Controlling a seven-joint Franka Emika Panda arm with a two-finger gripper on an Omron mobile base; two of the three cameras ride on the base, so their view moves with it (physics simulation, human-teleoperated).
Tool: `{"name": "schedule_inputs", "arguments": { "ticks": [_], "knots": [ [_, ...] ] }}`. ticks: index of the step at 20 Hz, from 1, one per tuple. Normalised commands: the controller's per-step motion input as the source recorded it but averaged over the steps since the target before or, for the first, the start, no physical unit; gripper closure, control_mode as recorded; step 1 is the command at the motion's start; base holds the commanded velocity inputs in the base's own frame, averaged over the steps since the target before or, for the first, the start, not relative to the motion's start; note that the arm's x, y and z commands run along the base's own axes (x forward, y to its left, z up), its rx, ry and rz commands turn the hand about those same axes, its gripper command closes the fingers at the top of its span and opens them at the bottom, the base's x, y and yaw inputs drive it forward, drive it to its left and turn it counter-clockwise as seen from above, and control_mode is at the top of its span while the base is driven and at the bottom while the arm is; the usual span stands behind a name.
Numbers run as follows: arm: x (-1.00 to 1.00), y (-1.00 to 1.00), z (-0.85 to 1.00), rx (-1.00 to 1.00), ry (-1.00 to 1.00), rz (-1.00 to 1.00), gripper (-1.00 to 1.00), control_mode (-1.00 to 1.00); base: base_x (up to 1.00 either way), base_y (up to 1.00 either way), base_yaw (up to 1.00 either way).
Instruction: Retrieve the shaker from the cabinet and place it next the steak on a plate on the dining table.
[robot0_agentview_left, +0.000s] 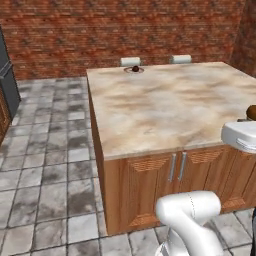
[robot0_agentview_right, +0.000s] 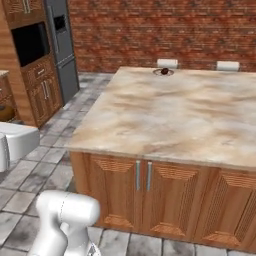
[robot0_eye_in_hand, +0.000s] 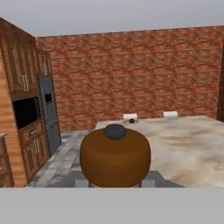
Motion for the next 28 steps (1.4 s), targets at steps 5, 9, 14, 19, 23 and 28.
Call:
{"name": "schedule_inputs", "arguments": {
  "ticks": [5,9,14,19,23,28],
  "knots": [
    [0.00,0.00,0.00,0.00,0.00,0.00,1.00,1.00,0.59,1.00,-0.35],
    [0.00,0.00,0.00,0.00,0.00,0.00,1.00,1.00,0.61,1.00,-0.39],
    [0.00,0.00,0.00,0.00,0.00,0.00,1.00,1.00,0.62,1.00,-0.41],
    [0.00,0.00,0.00,0.00,0.00,0.00,1.00,1.00,0.63,1.00,-0.41],
    [0.00,0.00,0.00,0.00,0.00,0.00,1.00,1.00,0.64,1.00,-0.43],
    [0.00,0.00,0.00,0.00,0.00,0.00,1.00,1.00,0.63,1.00,-0.43]
  ]
}}
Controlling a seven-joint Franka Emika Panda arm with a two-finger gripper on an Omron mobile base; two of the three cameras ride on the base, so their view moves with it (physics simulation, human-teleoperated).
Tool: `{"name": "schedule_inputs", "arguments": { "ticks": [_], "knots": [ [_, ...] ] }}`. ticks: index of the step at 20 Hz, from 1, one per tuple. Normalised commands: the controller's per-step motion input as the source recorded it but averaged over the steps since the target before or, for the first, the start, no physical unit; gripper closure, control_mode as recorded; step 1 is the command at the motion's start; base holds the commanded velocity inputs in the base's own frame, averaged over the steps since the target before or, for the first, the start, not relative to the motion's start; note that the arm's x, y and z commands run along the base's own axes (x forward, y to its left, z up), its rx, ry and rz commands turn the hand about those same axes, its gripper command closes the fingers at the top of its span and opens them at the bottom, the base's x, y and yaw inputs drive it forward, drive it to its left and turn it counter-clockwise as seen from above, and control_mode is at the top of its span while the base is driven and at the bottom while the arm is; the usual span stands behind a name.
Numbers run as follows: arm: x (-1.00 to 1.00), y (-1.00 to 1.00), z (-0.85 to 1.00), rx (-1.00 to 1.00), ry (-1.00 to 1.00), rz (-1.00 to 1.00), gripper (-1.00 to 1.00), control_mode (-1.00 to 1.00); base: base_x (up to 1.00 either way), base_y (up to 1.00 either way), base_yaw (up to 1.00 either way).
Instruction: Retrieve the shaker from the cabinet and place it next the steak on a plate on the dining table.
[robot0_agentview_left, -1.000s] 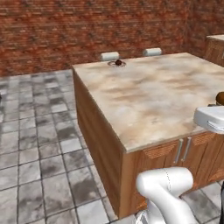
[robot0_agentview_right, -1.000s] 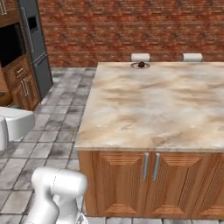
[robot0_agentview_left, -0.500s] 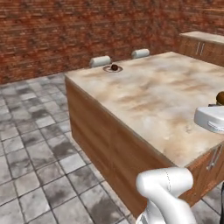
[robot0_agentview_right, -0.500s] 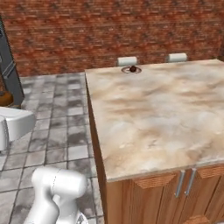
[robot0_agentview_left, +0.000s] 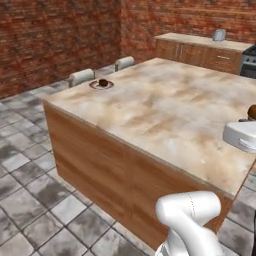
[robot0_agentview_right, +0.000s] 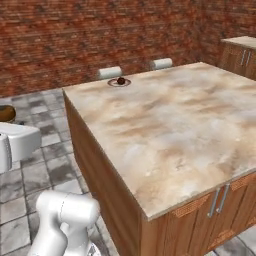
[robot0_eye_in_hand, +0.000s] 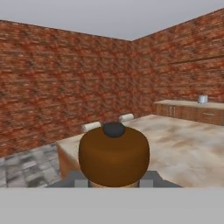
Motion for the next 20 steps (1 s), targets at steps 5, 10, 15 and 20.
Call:
{"name": "schedule_inputs", "arguments": {
  "ticks": [5,10,15,20],
  "knots": [
    [0.00,0.00,0.00,0.00,0.00,0.00,1.00,1.00,0.59,1.00,-0.40],
    [0.00,0.00,0.00,0.00,0.00,0.00,1.00,1.00,0.50,1.00,-0.37],
    [0.00,0.00,0.00,0.00,0.00,0.00,1.00,1.00,0.47,1.00,-0.37],
    [0.00,0.00,0.00,0.00,0.00,0.00,1.00,1.00,0.49,1.00,-0.37]
  ]
}}
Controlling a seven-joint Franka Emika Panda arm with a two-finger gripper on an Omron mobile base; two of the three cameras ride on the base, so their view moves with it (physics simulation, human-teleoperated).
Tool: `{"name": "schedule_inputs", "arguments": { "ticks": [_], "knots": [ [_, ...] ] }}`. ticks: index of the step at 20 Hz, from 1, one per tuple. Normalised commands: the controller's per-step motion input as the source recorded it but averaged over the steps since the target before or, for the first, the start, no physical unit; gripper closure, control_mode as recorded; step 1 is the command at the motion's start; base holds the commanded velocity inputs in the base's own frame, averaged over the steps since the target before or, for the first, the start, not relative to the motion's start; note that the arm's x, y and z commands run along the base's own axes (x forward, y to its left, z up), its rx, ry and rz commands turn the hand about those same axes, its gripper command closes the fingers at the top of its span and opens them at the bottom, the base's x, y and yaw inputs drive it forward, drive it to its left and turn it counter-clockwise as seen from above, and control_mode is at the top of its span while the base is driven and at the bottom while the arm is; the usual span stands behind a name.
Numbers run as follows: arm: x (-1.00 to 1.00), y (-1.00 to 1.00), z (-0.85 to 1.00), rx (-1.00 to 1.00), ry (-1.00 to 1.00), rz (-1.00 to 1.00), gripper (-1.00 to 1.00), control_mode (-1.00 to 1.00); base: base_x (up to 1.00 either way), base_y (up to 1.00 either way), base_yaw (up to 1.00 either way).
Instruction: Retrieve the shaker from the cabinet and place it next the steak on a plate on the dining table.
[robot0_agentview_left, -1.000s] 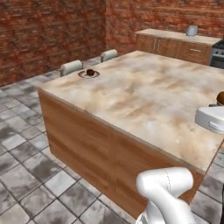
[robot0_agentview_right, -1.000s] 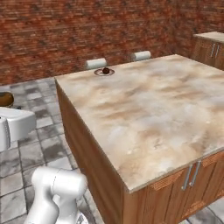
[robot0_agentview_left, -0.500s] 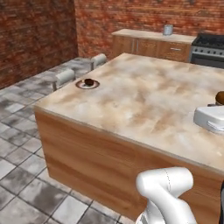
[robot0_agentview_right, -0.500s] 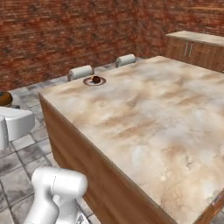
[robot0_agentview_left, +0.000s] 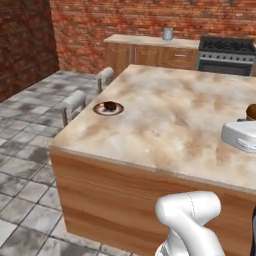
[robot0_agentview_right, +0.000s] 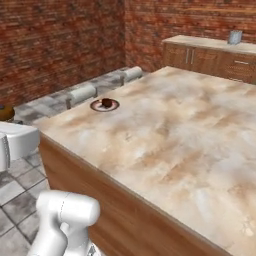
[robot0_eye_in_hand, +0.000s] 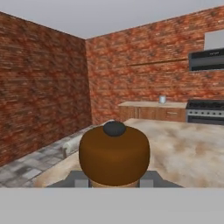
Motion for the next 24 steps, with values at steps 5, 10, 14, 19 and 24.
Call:
{"name": "schedule_inputs", "arguments": {
  "ticks": [5,10,14,19,24],
  "knots": [
    [0.00,0.00,0.00,0.00,0.00,0.00,1.00,1.00,0.40,1.00,-0.38],
    [0.00,0.00,0.00,0.00,0.00,0.00,1.00,1.00,0.29,1.00,-0.38],
    [0.00,0.00,0.00,0.00,0.00,0.00,1.00,1.00,0.23,1.00,-0.39],
    [0.00,0.00,0.00,0.00,0.00,0.00,1.00,1.00,0.25,1.00,-0.44],
    [0.00,0.00,0.00,0.00,0.00,0.00,1.00,1.00,0.32,1.00,-0.49]
  ]
}}
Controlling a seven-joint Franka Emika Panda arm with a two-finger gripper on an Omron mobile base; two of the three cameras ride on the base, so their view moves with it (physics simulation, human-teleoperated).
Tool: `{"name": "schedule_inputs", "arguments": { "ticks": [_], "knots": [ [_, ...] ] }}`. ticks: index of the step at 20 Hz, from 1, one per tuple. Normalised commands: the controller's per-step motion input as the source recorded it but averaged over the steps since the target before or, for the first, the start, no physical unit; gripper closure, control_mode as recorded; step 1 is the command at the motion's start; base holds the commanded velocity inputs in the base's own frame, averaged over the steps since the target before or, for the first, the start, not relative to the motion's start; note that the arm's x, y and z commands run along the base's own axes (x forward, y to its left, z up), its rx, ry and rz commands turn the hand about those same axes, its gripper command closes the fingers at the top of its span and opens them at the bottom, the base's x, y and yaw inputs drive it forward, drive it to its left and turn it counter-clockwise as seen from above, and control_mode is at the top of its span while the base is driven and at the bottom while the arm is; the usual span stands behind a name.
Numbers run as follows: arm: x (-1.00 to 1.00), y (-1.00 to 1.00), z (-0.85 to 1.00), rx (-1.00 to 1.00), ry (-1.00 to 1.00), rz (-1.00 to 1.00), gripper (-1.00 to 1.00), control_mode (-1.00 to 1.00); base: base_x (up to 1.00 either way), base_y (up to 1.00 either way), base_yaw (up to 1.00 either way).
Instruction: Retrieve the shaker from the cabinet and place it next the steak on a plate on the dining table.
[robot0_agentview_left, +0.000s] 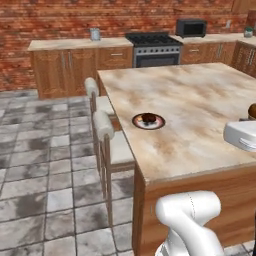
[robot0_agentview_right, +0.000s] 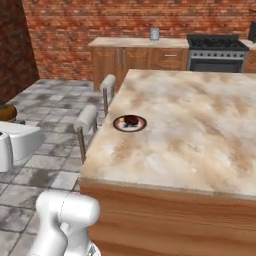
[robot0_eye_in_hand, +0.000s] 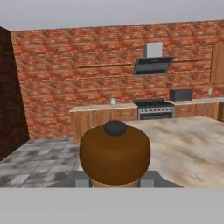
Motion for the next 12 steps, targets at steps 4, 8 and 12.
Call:
{"name": "schedule_inputs", "arguments": {
  "ticks": [4,8,12],
  "knots": [
    [0.00,0.00,0.00,0.00,0.00,0.00,1.00,1.00,0.38,0.99,-0.55],
    [0.00,0.00,0.00,0.00,0.00,0.00,1.00,1.00,0.35,0.90,-0.60],
    [0.00,0.00,0.00,0.00,0.00,0.00,1.00,1.00,0.30,0.60,-0.59]
  ]
}}
